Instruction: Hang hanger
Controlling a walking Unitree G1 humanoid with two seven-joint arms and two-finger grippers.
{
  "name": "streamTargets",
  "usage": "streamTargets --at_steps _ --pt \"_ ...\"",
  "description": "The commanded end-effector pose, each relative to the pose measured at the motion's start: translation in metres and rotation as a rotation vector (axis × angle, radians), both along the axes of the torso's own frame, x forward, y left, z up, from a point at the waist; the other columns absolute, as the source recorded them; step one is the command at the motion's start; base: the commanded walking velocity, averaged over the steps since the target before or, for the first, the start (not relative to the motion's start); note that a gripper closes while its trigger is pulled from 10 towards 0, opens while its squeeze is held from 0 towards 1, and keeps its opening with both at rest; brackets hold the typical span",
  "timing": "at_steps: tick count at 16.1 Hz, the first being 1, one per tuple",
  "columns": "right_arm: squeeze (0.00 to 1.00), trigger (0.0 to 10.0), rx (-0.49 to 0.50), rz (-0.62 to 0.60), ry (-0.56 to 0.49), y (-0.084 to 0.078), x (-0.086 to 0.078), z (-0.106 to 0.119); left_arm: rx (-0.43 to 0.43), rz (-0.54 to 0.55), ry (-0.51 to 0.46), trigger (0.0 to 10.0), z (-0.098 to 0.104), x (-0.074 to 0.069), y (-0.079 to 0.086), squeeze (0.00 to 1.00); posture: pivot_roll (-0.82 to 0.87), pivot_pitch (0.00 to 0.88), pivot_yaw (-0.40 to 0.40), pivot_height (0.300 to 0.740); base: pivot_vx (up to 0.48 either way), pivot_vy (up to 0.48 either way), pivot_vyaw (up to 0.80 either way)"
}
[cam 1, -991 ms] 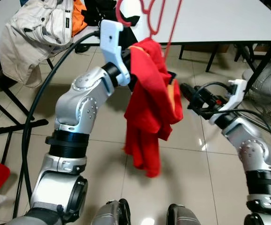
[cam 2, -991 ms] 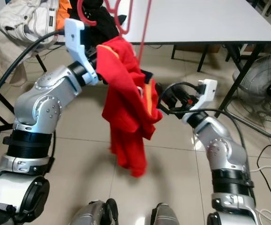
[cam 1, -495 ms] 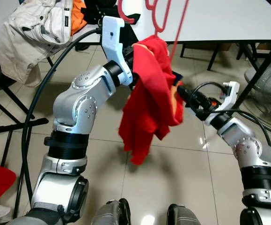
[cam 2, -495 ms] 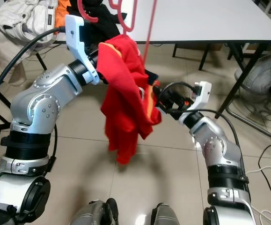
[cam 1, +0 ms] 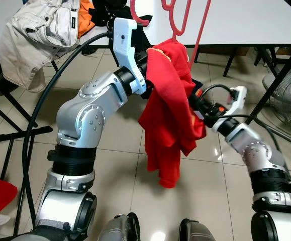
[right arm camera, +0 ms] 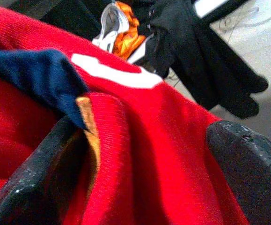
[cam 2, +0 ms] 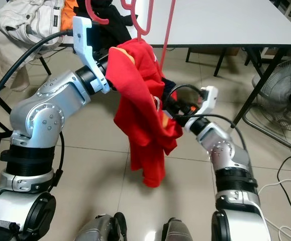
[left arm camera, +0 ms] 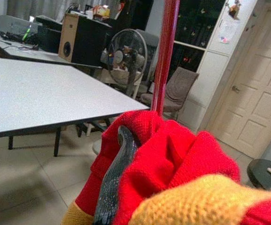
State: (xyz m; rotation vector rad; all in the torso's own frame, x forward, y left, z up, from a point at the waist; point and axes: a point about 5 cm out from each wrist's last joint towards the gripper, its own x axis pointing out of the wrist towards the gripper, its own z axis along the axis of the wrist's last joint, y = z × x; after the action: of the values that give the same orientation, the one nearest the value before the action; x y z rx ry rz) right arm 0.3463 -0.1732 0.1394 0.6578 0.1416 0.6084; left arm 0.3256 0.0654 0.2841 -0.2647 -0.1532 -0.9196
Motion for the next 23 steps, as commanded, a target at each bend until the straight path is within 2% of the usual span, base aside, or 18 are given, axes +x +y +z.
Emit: streamTargets --at_steps 1,2,8,11,15,19,23 --pt "0.0 7.2 -0.002 0.015 0.013 0.006 0.002 0.0 -0.031 -0.013 -0.057 10.0 0.014 -0.007 0.0 0.0 -0.19 0.094 0.04 0.74 0.0 0.0 0.0" --pt "0.0 0.0 -0.005 0.008 0.032 0.007 0.004 -0.002 -0.032 -0.016 -0.057 10.0 0.015 -0.007 0.0 0.0 -0.19 0.098 0.042 0.74 0.0 0.0 0.0" --pt "0.0 0.0 0.075 0.062 0.089 0.021 -0.002 -0.011 -0.034 -0.022 -0.045 10.0 0.014 -0.007 -0.001 0.0 -0.2 0.107 0.041 0.74 0.0 0.0 0.0" --pt "0.0 0.0 0.082 0.084 0.088 0.026 -0.002 -0.011 -0.032 -0.02 -0.042 10.0 0.014 -0.007 -0.001 0.0 -0.2 0.107 0.041 0.74 0.0 0.0 0.0" --pt "0.0 0.0 0.063 0.057 0.07 0.027 -0.005 -0.011 0.044 0.023 -0.015 10.0 -0.006 -0.003 0.003 0.0 -0.19 0.115 0.035 0.74 0.0 0.0 0.0" --pt "0.0 0.0 0.064 0.077 0.058 0.03 -0.018 -0.01 0.069 0.054 0.013 10.0 -0.017 0.002 0.005 0.0 -0.19 0.118 0.031 0.74 0.0 0.0 0.0" --pt "0.0 0.0 0.054 0.092 0.025 0.021 -0.035 -0.003 0.134 0.152 0.059 10.0 -0.039 0.016 0.017 0.0 -0.2 0.119 0.033 0.74 0.0 0.0 0.0"
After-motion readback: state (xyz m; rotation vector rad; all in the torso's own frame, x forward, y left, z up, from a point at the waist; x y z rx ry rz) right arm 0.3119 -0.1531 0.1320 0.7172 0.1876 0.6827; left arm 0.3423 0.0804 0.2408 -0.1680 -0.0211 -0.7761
